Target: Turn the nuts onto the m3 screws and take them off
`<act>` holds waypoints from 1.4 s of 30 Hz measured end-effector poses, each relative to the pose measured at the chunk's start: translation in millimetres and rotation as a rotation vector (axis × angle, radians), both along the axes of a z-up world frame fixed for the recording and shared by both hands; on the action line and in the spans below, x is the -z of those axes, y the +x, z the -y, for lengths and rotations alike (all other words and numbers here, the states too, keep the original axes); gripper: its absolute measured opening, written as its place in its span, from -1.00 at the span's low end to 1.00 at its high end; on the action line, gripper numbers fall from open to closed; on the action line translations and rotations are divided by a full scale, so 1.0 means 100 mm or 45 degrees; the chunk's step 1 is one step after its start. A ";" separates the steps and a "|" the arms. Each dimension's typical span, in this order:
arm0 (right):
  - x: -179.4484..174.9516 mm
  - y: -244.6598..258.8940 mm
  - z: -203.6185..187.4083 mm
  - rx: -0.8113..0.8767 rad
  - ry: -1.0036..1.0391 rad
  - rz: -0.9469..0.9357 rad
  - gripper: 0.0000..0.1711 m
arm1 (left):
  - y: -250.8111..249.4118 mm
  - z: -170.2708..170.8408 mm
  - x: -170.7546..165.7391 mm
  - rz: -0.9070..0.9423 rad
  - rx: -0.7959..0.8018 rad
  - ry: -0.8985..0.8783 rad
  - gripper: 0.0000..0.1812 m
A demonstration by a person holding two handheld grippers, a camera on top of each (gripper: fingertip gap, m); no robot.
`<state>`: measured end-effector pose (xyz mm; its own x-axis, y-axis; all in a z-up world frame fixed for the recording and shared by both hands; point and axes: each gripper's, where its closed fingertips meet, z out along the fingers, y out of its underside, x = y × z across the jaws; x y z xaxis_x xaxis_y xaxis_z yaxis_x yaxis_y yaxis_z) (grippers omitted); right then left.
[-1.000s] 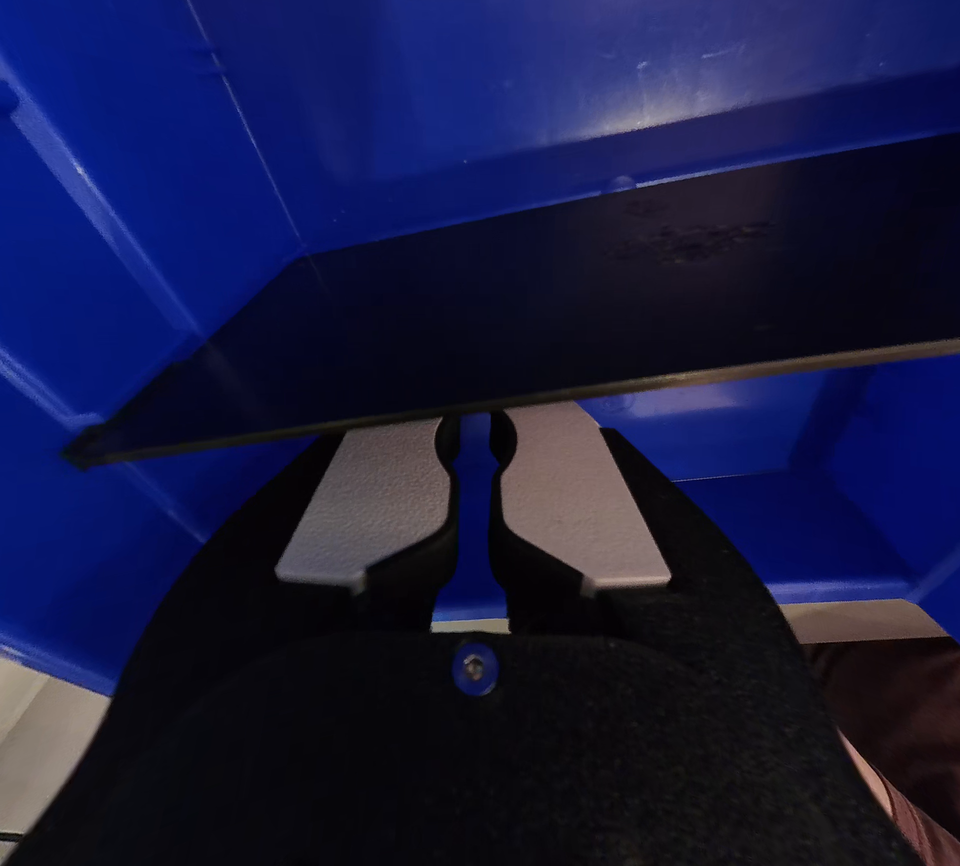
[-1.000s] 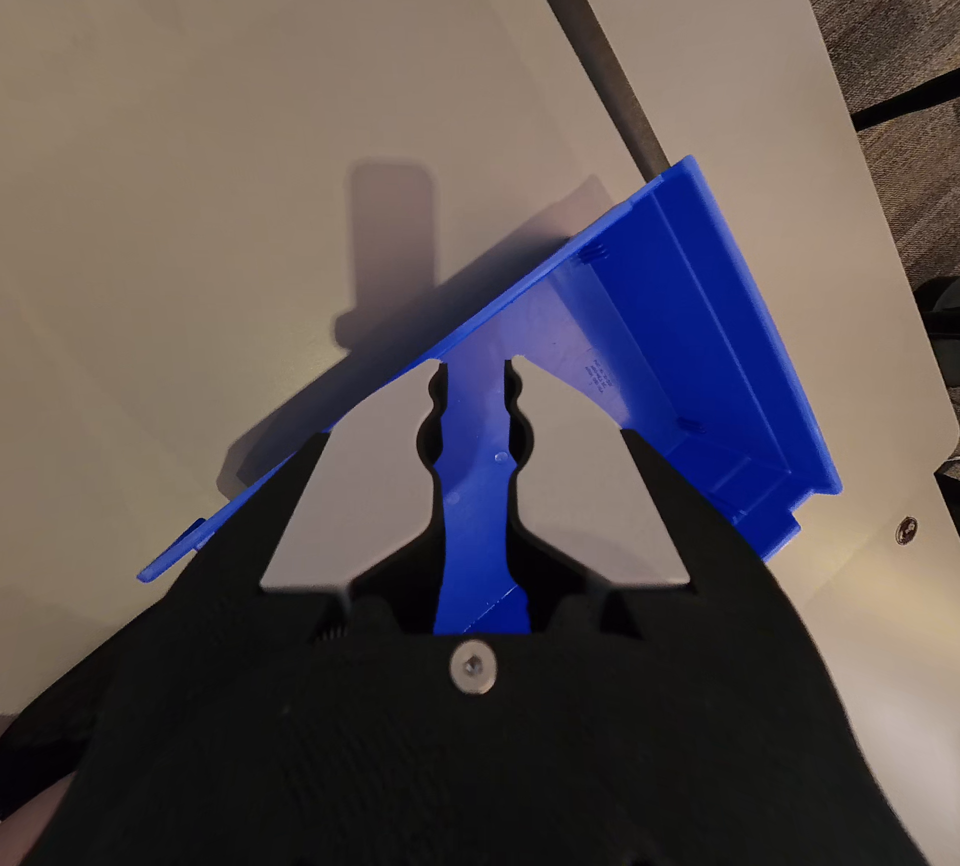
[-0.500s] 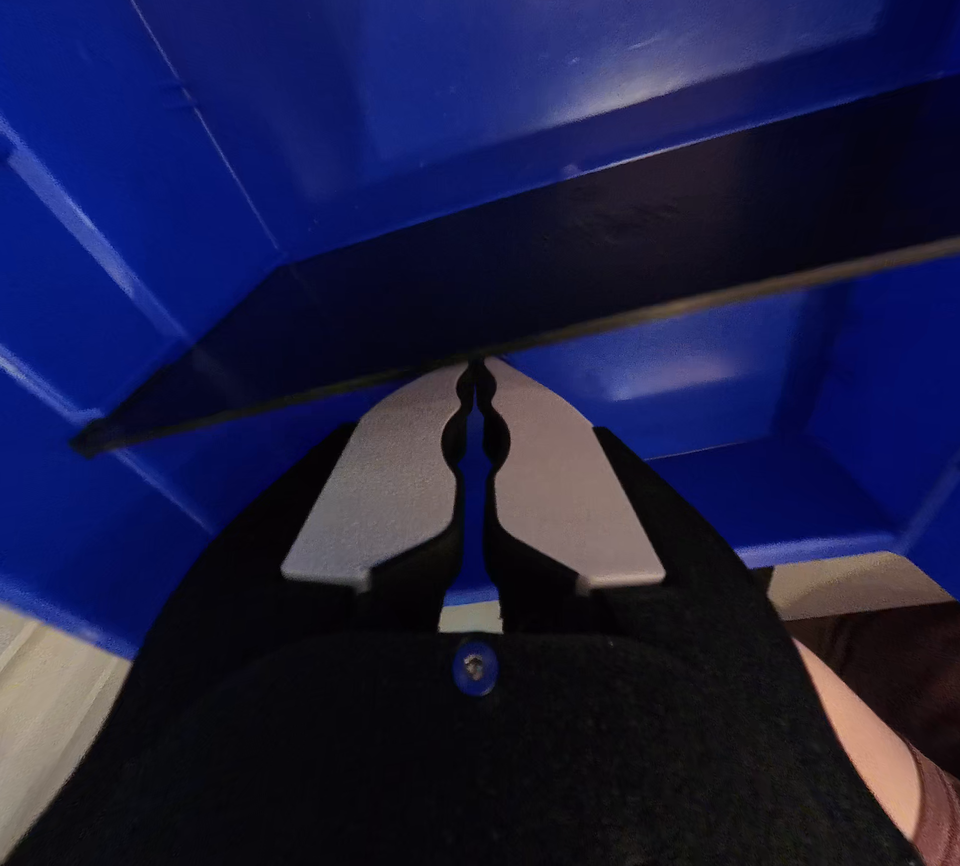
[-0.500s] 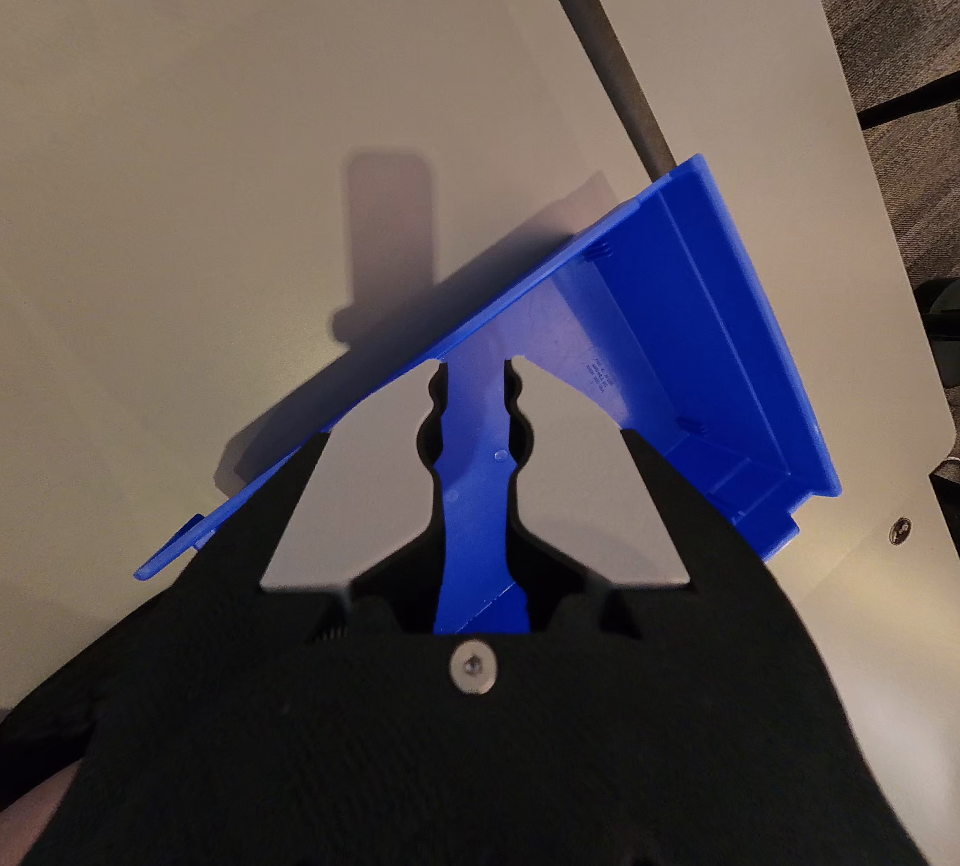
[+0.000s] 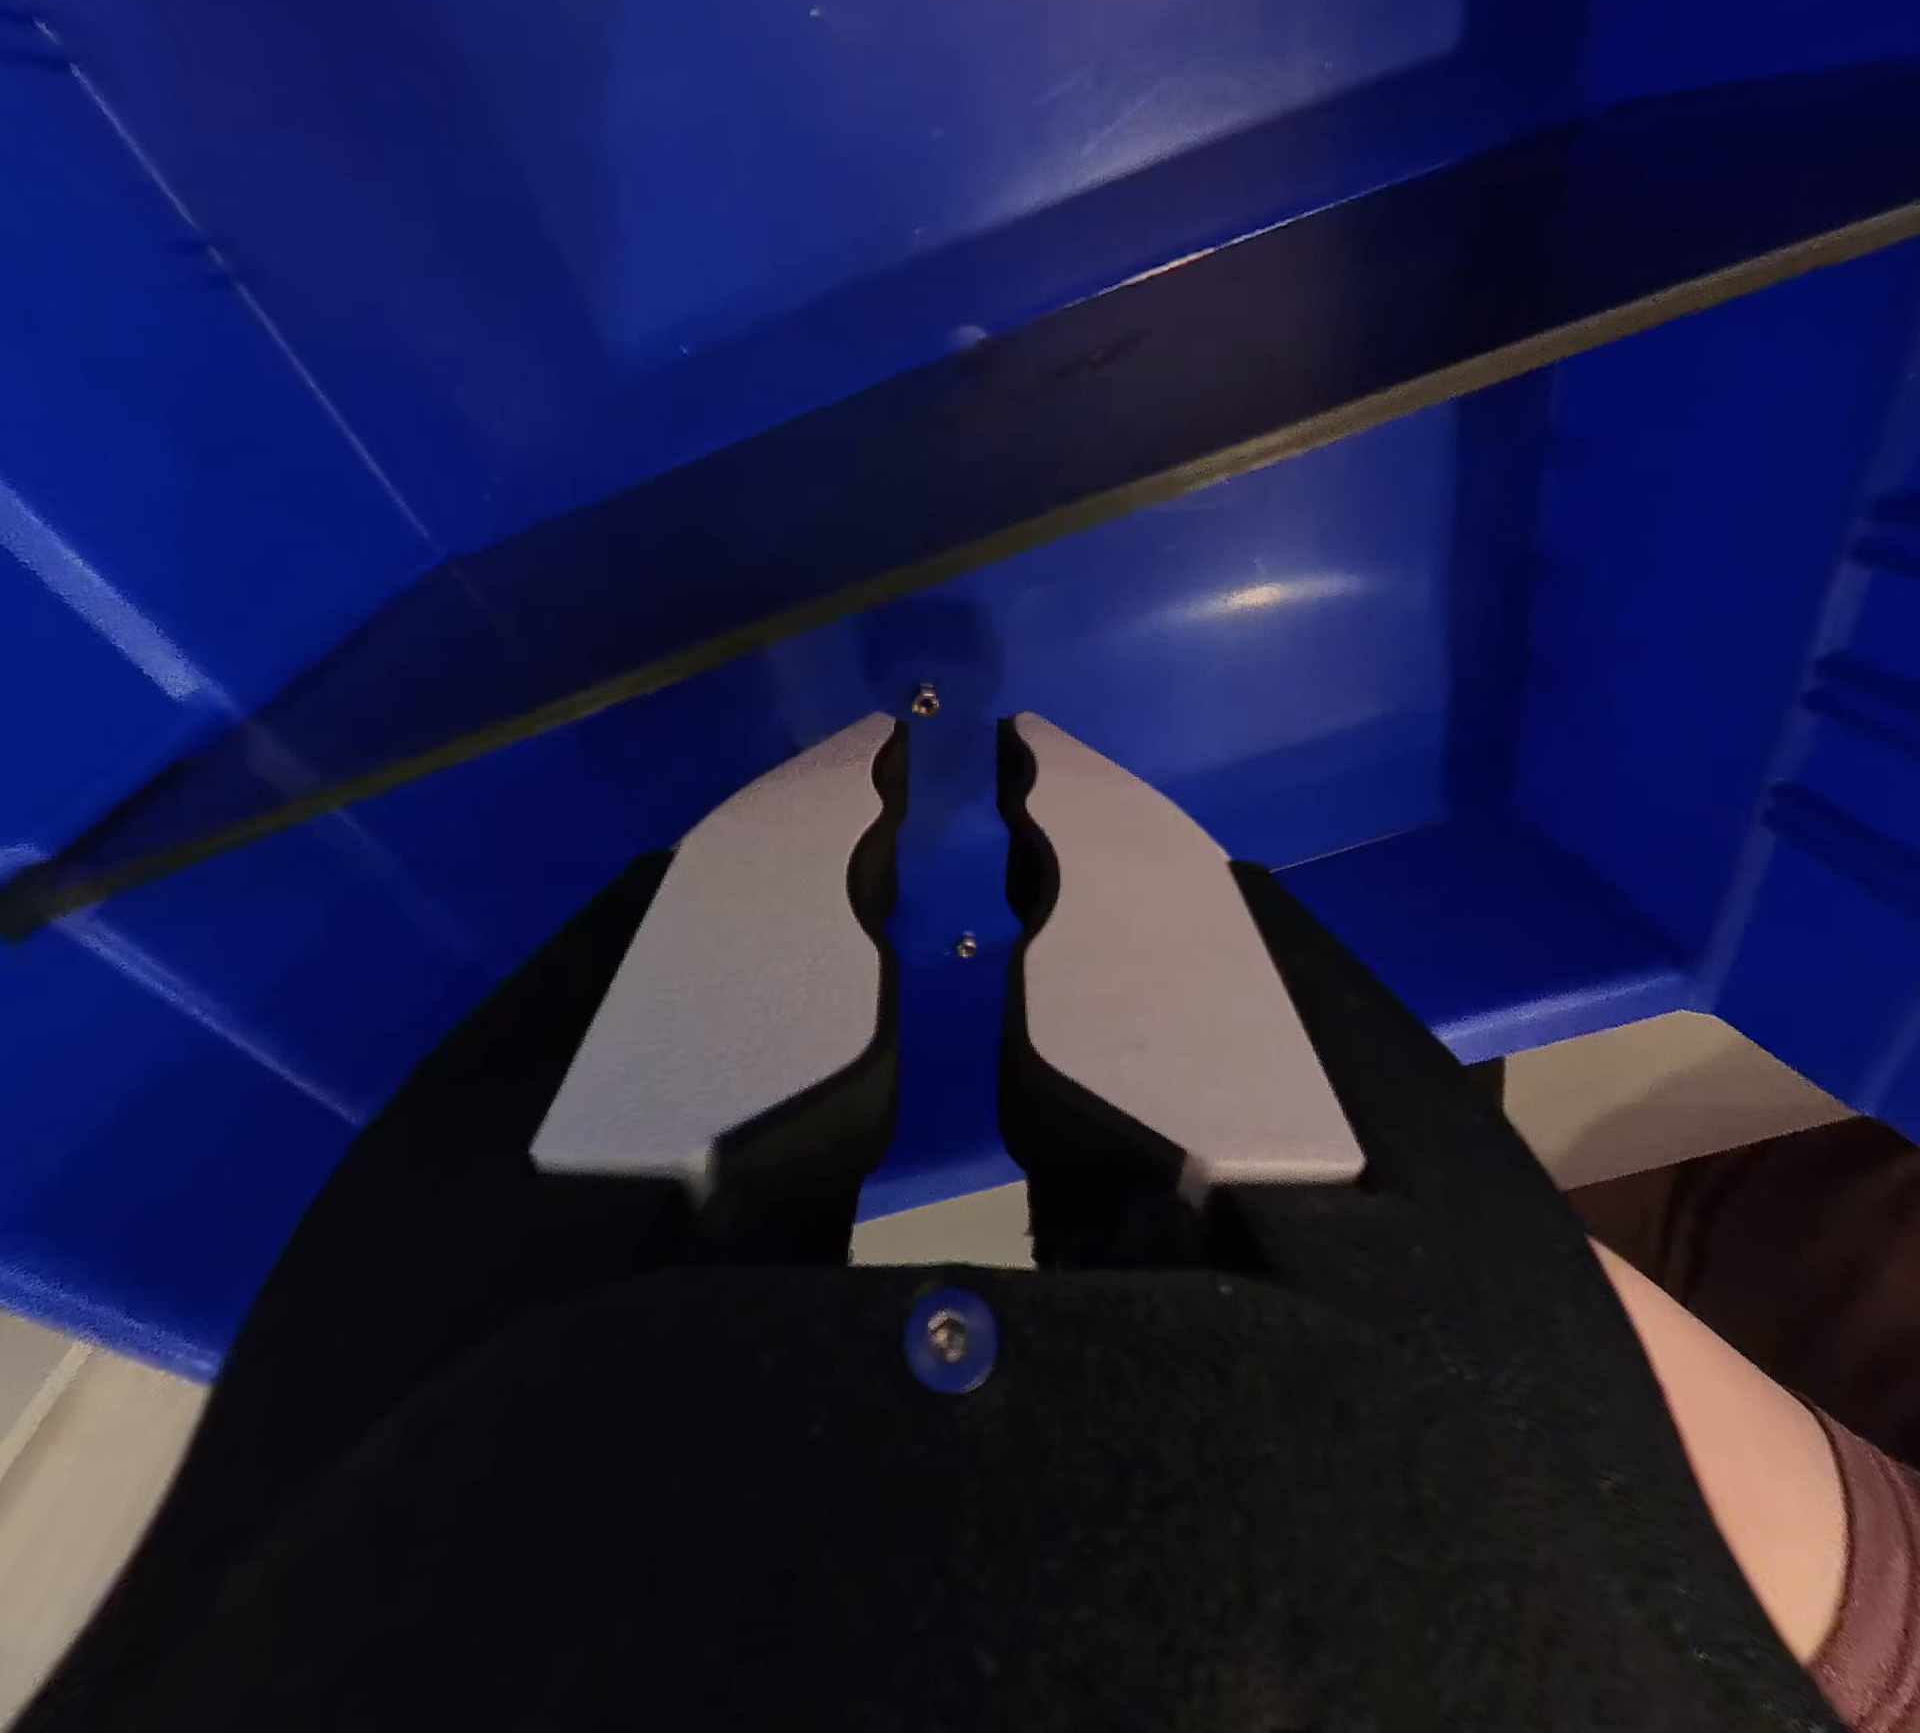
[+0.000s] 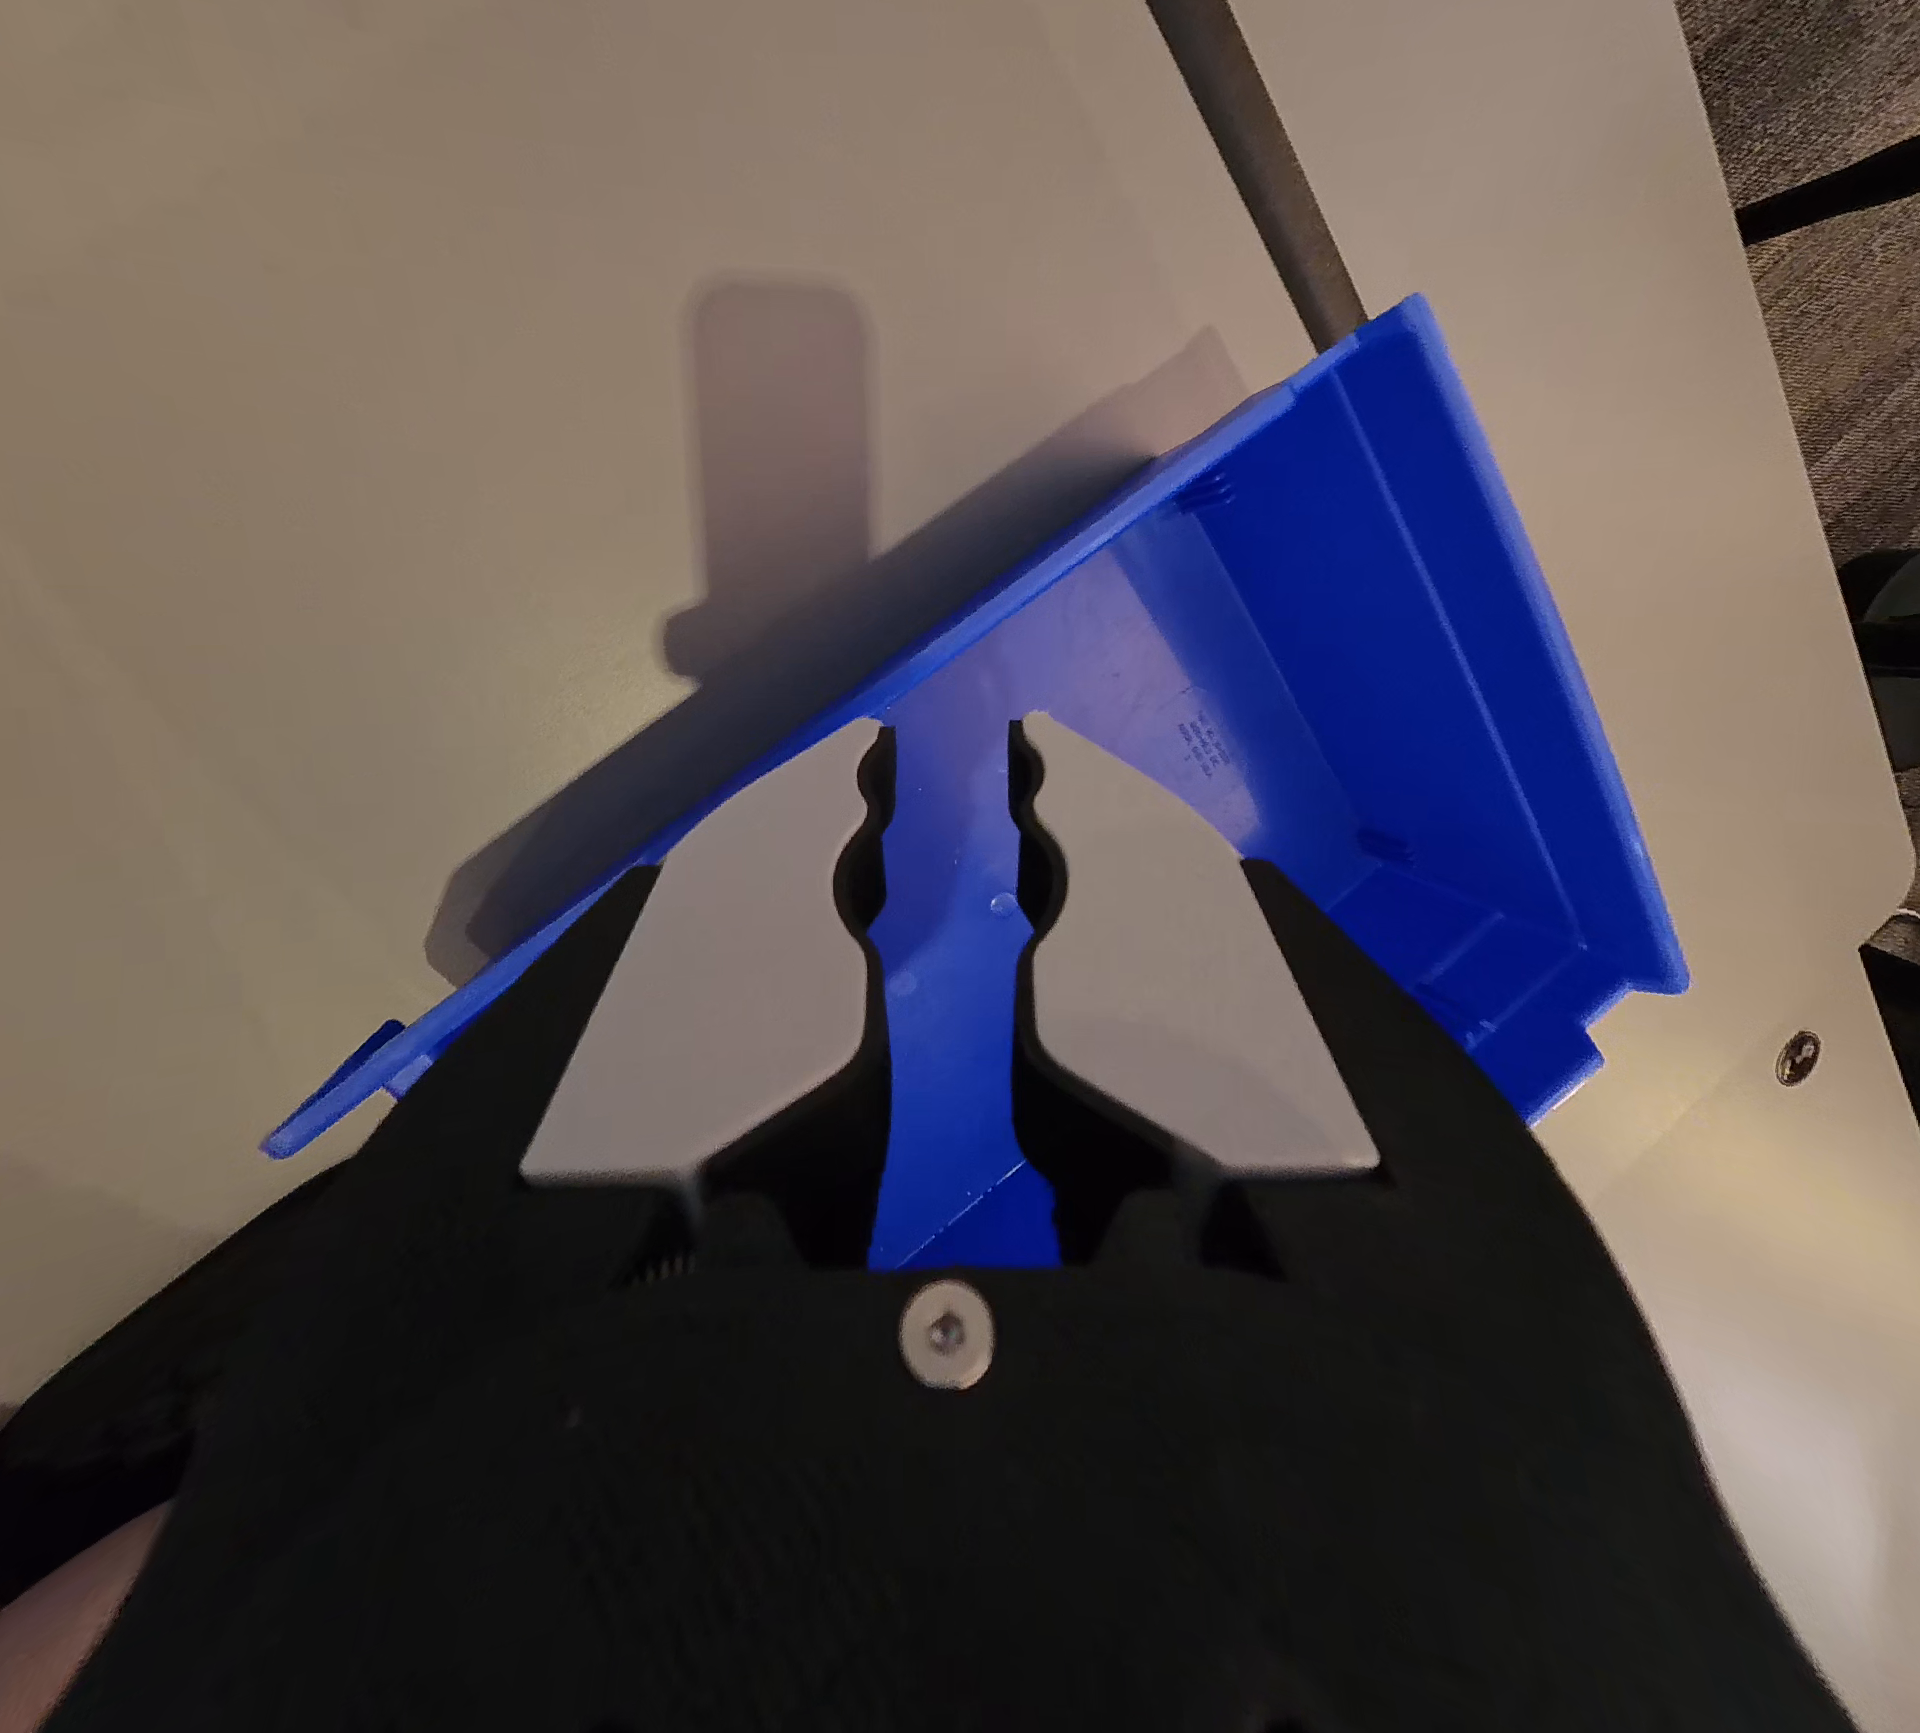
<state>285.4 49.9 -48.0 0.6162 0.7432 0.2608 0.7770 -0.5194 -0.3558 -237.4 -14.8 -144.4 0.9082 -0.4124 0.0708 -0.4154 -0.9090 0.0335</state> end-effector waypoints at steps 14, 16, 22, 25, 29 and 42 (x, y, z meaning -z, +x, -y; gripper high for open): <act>0.04 0.00 0.02 -0.015 -0.019 0.028 -0.75 | -0.06 0.01 0.13 -0.056 0.044 -0.054 -0.85; 0.04 0.00 0.02 -0.015 -0.020 0.032 -0.75 | -0.06 0.02 0.13 -0.065 0.047 -0.056 -0.85; 0.04 0.00 0.02 -0.018 -0.019 0.034 -0.75 | -0.07 0.01 0.13 -0.098 0.038 -0.064 -0.86; 0.04 0.00 0.02 -0.019 -0.020 0.034 -0.75 | -0.07 0.01 0.13 -0.097 0.028 -0.066 -0.86; 0.05 0.01 0.03 -0.018 -0.025 0.037 -0.75 | -0.07 0.01 0.13 -0.120 0.034 -0.073 -0.87; 0.06 0.01 0.03 -0.024 -0.030 0.050 -0.75 | -0.05 0.02 0.14 -0.154 0.019 -0.099 -0.90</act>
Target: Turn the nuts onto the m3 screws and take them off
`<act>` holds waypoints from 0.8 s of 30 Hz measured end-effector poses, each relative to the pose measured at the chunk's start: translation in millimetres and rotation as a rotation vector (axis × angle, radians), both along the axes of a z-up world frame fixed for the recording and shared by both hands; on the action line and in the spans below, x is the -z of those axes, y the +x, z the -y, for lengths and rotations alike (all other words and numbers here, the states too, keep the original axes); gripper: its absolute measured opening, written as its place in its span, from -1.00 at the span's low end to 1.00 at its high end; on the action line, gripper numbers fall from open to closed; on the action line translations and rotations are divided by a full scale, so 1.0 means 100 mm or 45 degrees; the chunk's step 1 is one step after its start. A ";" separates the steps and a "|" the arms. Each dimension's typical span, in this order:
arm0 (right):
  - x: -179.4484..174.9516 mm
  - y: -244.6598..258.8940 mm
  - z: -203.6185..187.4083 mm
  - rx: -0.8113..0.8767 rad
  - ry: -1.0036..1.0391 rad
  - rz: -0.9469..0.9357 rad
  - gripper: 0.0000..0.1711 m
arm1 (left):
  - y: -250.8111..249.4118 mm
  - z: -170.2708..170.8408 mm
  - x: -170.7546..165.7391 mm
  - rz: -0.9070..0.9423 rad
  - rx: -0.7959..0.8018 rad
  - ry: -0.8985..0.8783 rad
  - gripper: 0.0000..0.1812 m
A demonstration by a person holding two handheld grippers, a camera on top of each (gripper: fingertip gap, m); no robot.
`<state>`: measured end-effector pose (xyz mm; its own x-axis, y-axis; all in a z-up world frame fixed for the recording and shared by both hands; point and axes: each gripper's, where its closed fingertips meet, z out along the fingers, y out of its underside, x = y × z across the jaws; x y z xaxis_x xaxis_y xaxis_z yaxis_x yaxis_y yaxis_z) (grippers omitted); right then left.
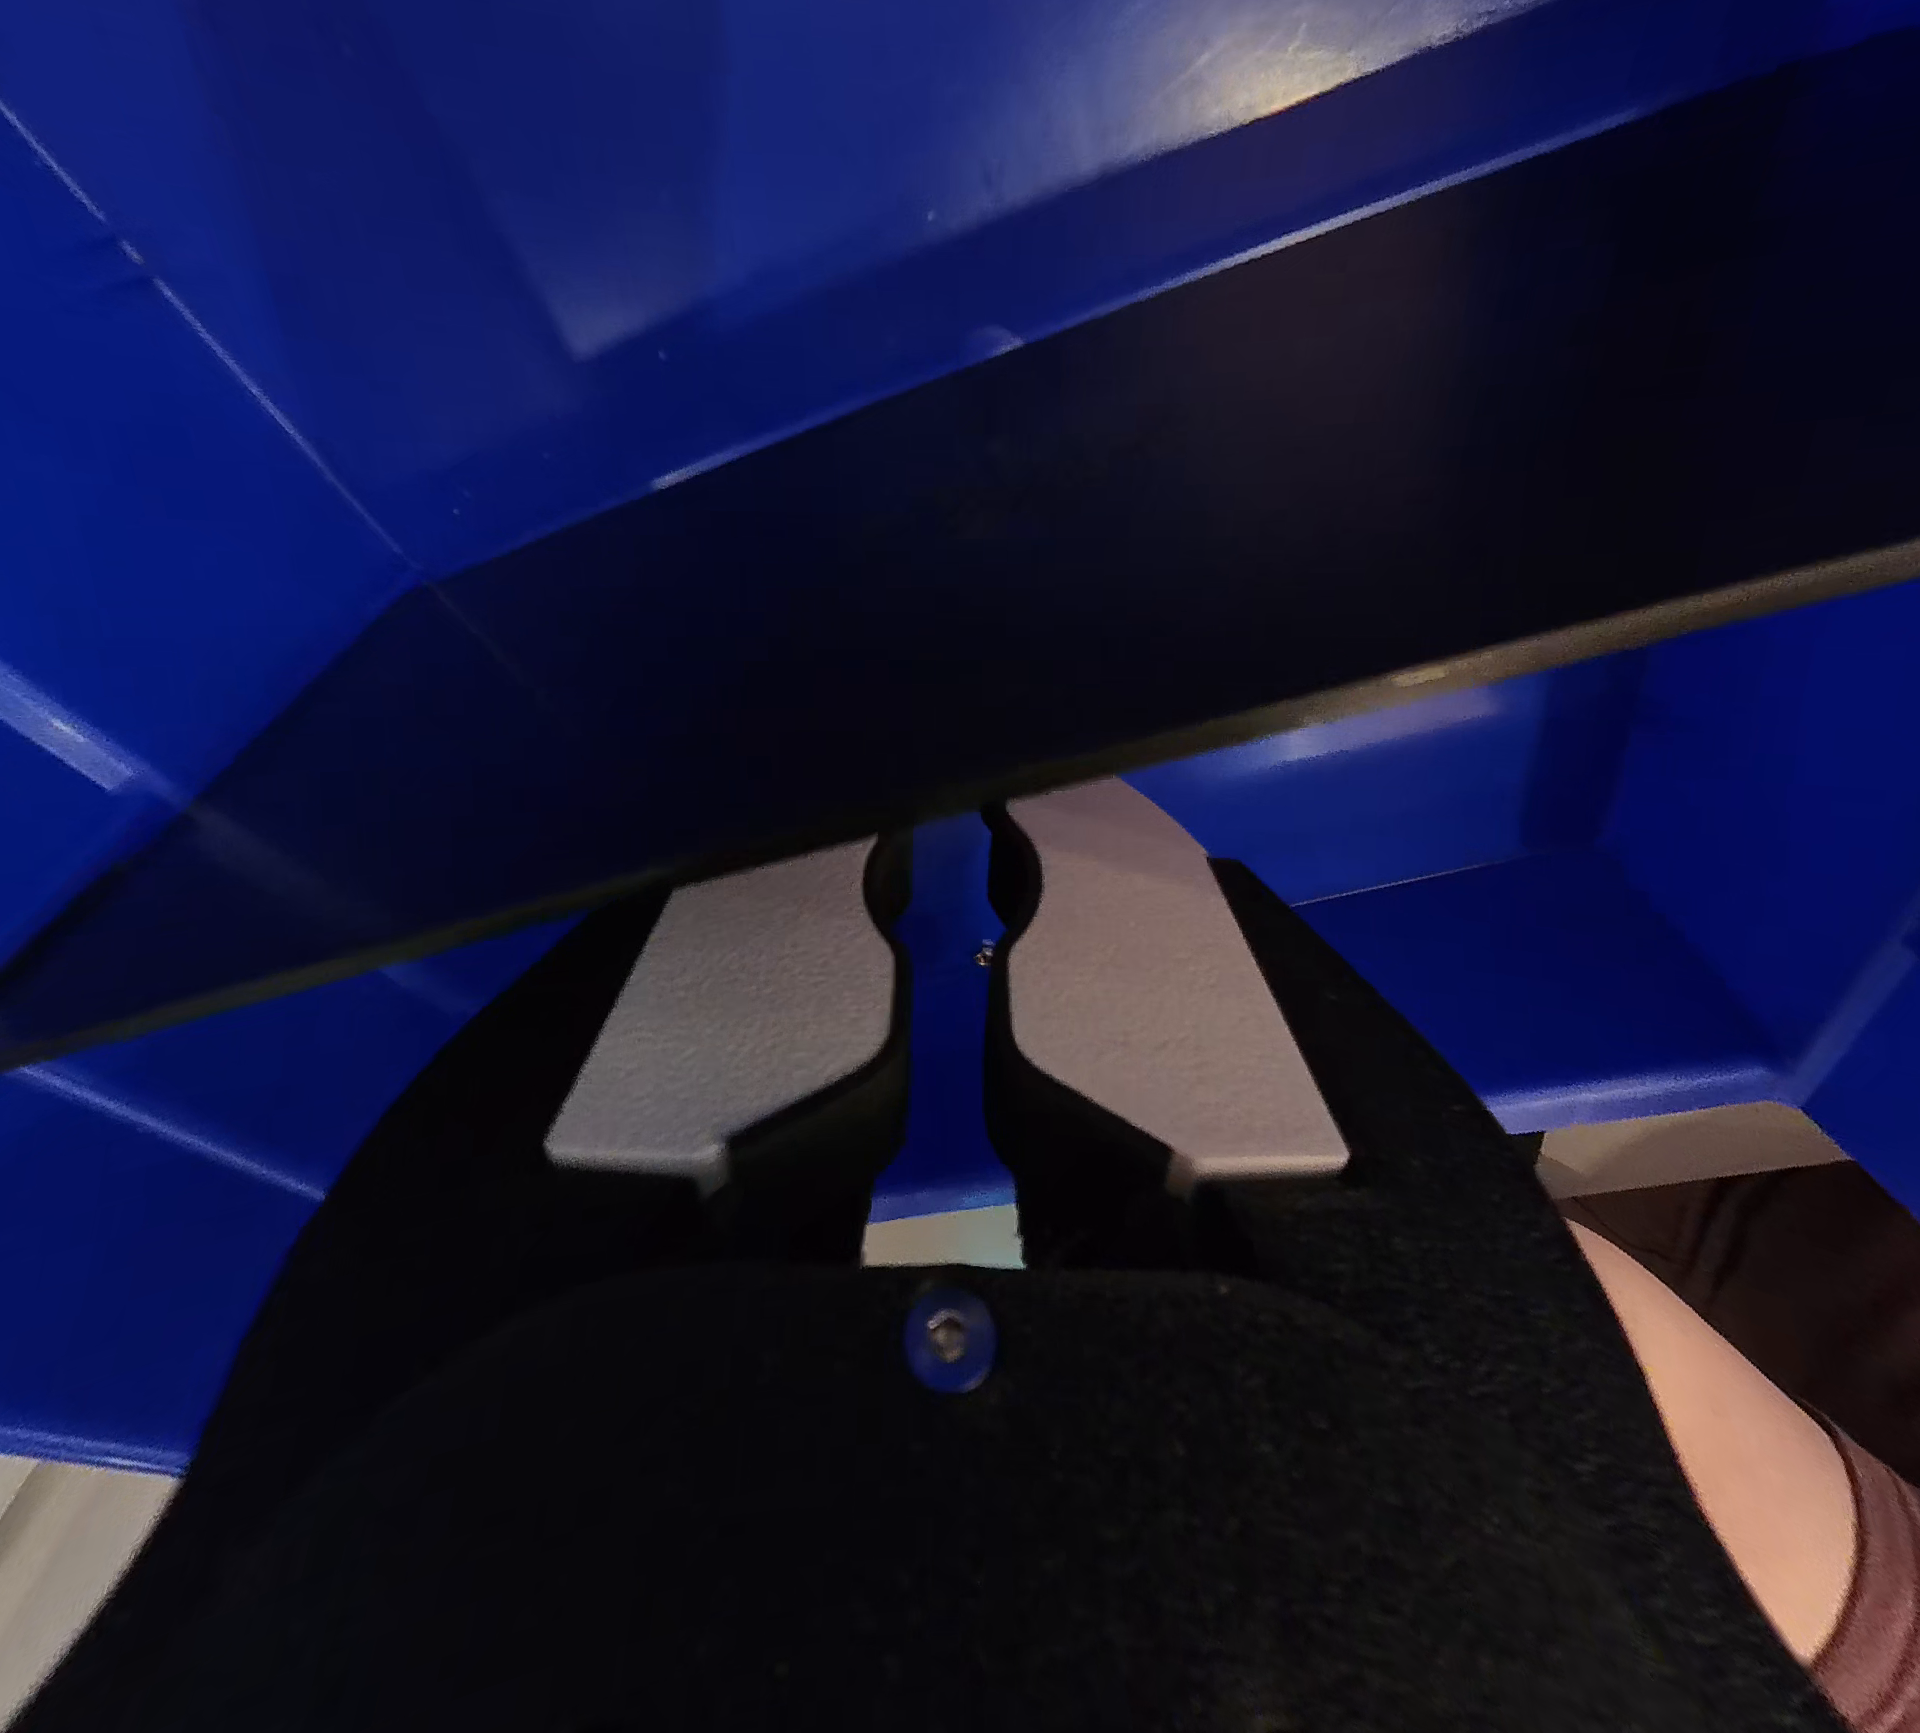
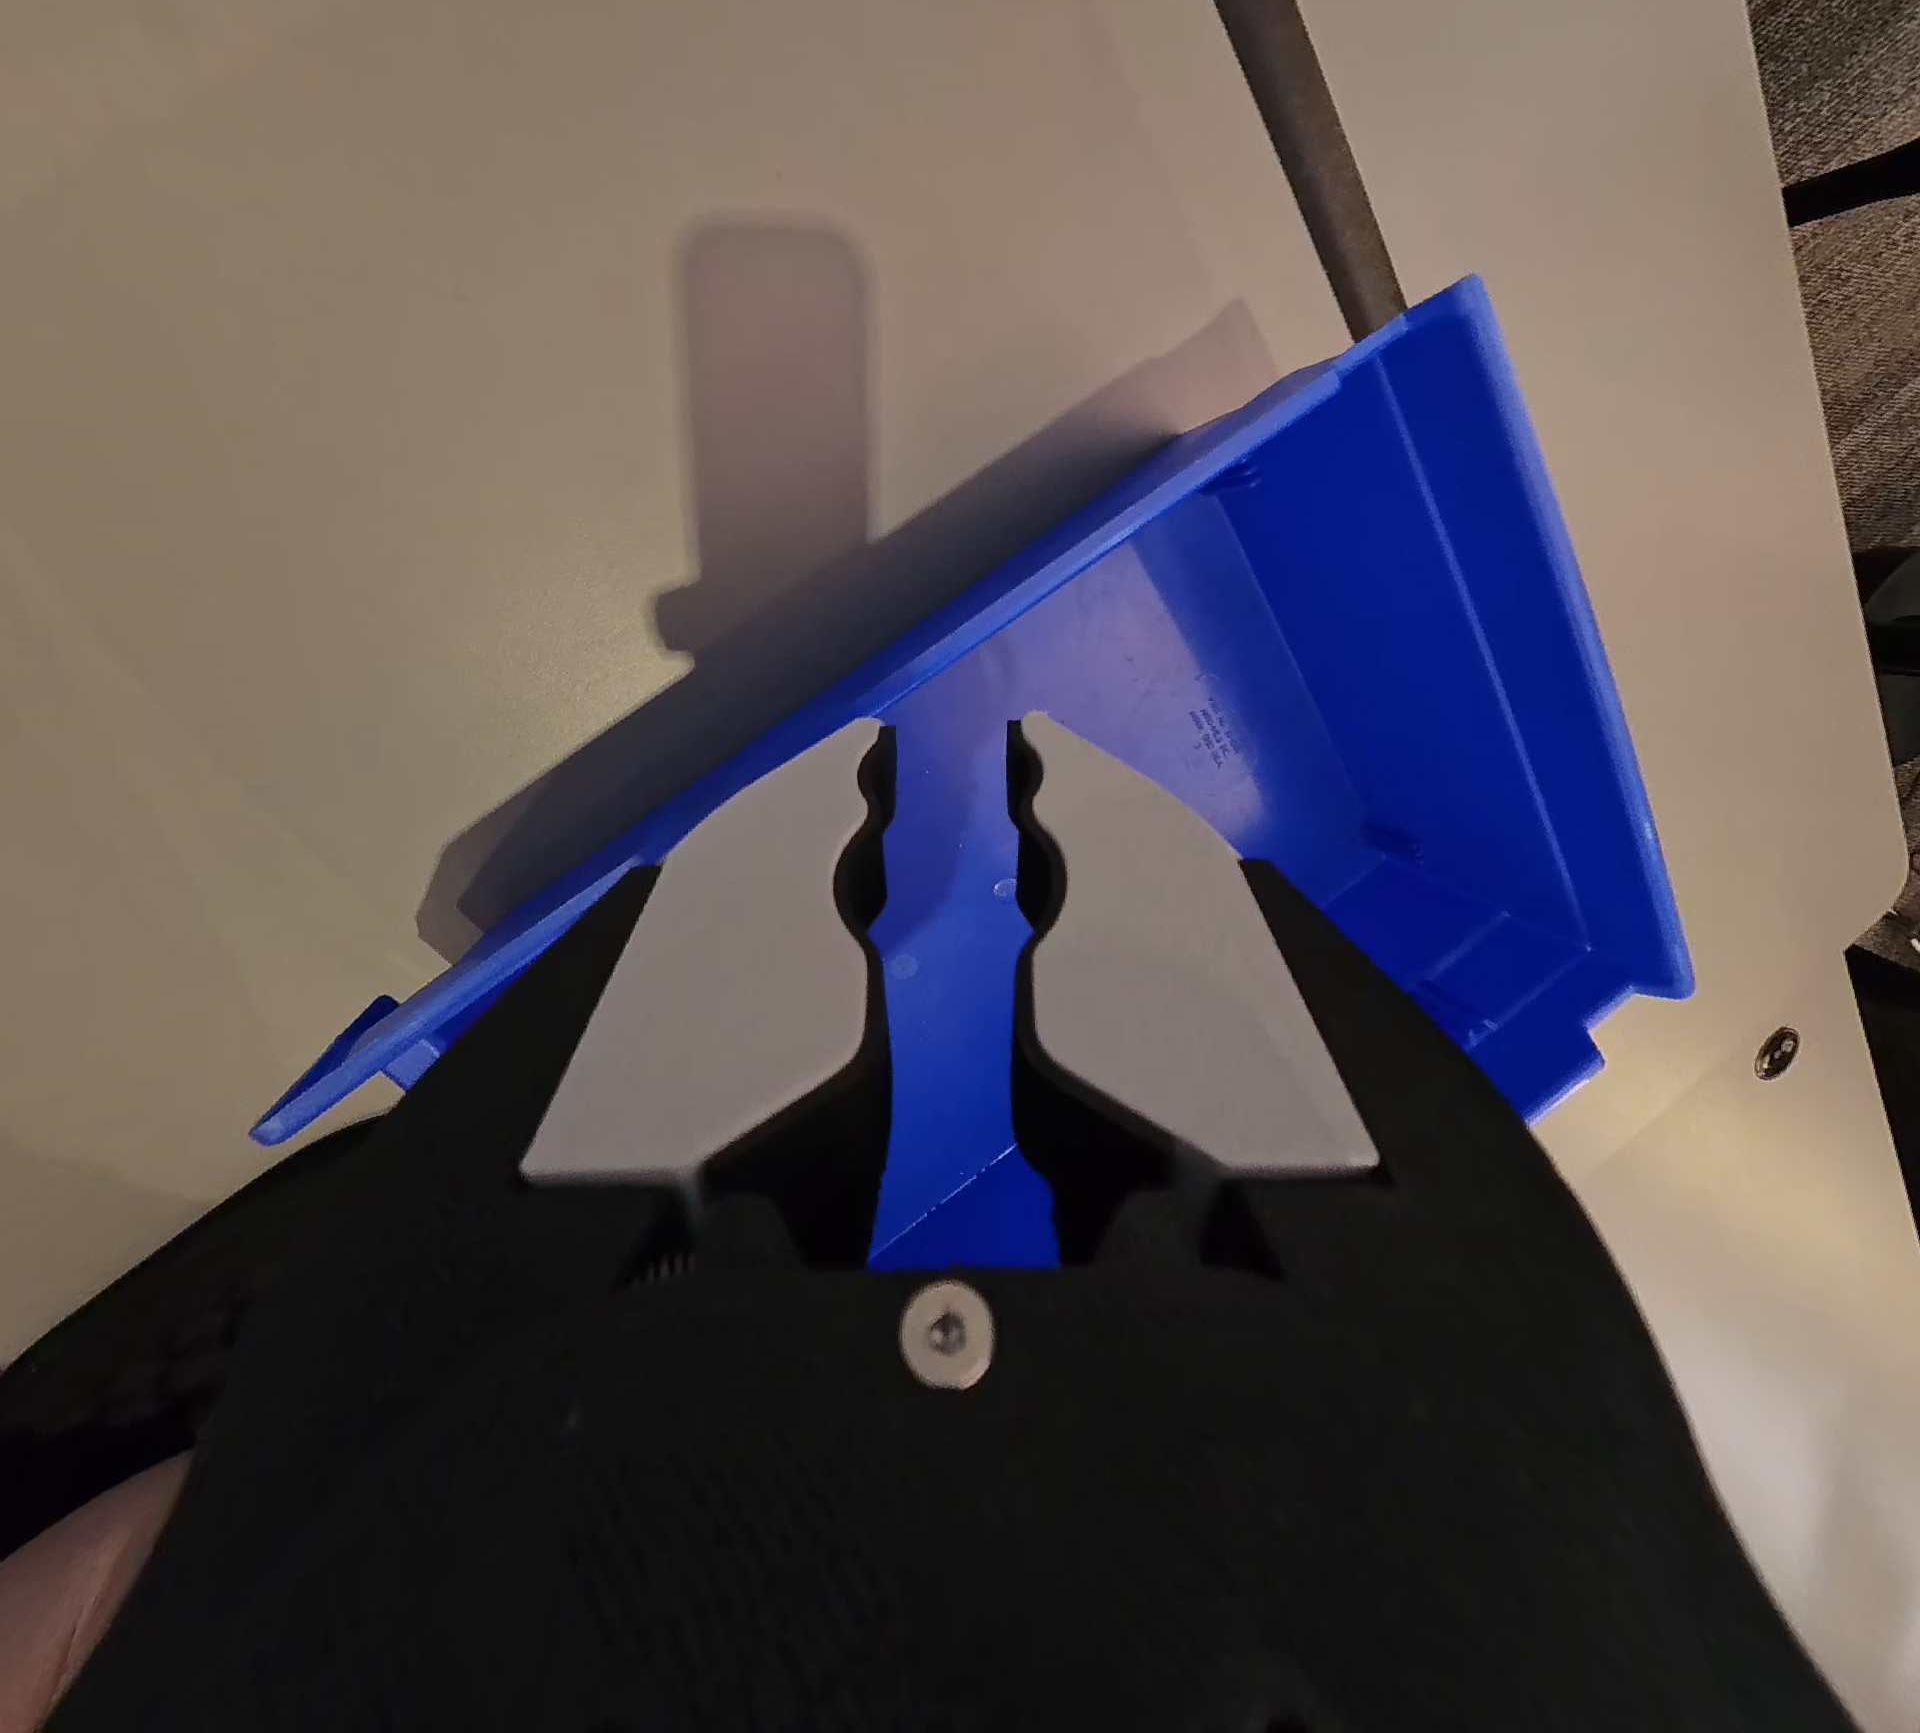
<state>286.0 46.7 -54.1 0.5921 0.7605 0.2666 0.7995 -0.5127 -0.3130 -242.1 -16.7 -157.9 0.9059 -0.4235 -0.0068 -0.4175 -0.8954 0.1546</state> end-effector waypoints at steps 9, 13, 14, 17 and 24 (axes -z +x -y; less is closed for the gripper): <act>0.01 0.00 0.01 -0.006 -0.008 0.007 -0.76 | 0.01 0.01 0.00 -0.025 0.018 -0.011 -0.94; 0.01 0.00 0.01 -0.007 -0.008 0.006 -0.76 | 0.01 0.01 0.00 -0.003 0.009 -0.010 -0.94; 0.01 0.00 0.01 -0.007 -0.008 0.005 -0.76 | 0.00 0.01 -0.01 -0.008 0.010 -0.007 -0.94; 0.01 0.00 0.02 -0.008 -0.010 0.006 -0.77 | -0.07 0.03 -0.06 -0.044 0.014 0.002 -0.94; 0.02 0.01 0.02 -0.008 -0.014 0.015 -0.77 | 0.32 -0.05 -0.84 0.051 0.066 0.384 -0.94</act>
<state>287.4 44.9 -55.6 0.5844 0.7668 0.2655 0.8062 -0.5112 -0.2980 -210.0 -11.9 -73.9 0.8853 -0.4533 -0.1040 -0.4640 -0.8759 -0.1320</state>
